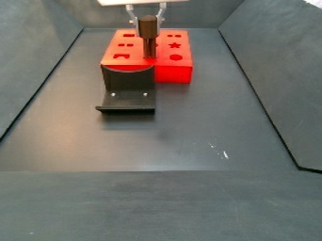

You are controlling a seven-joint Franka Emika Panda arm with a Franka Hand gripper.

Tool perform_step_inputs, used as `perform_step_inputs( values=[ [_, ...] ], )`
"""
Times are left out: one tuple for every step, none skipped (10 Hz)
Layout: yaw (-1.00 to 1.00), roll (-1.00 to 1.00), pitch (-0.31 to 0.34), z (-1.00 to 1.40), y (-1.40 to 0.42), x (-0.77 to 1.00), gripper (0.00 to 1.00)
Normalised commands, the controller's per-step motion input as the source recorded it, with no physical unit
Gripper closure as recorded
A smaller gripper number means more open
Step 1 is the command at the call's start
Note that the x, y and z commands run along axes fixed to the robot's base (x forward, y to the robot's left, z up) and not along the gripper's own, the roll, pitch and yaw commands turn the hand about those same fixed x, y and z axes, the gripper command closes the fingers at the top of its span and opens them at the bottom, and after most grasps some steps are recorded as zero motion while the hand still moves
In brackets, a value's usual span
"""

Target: Insert the 3 prong object.

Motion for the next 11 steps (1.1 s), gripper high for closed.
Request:
perform_step_inputs(
  values=[
    [0.0,0.09,-0.024,-0.26,-0.01,0.0,1.0],
    [0.0,0.17,0.034,-0.47,-0.04,0.0,1.0],
    [0.0,0.14,0.061,-0.72,0.0,0.0,1.0],
    [0.0,0.12,0.059,-0.95,0.0,0.0,1.0],
    [0.0,0.1,0.054,-0.99,0.0,0.0,1.0],
    [0.0,0.1,0.074,-0.96,0.0,0.0,1.0],
    [0.0,0.11,0.093,-0.9,0.0,0.0,1.0],
    [0.0,0.22,0.109,-0.69,-0.08,-0.01,1.0],
    [-0.01,0.42,0.089,-0.41,-0.27,0.0,1.0],
    [-0.01,0.43,0.074,-0.43,-0.28,0.0,1.0],
    [-0.02,0.4,0.064,-0.5,-0.31,0.0,1.0]
  ],
)
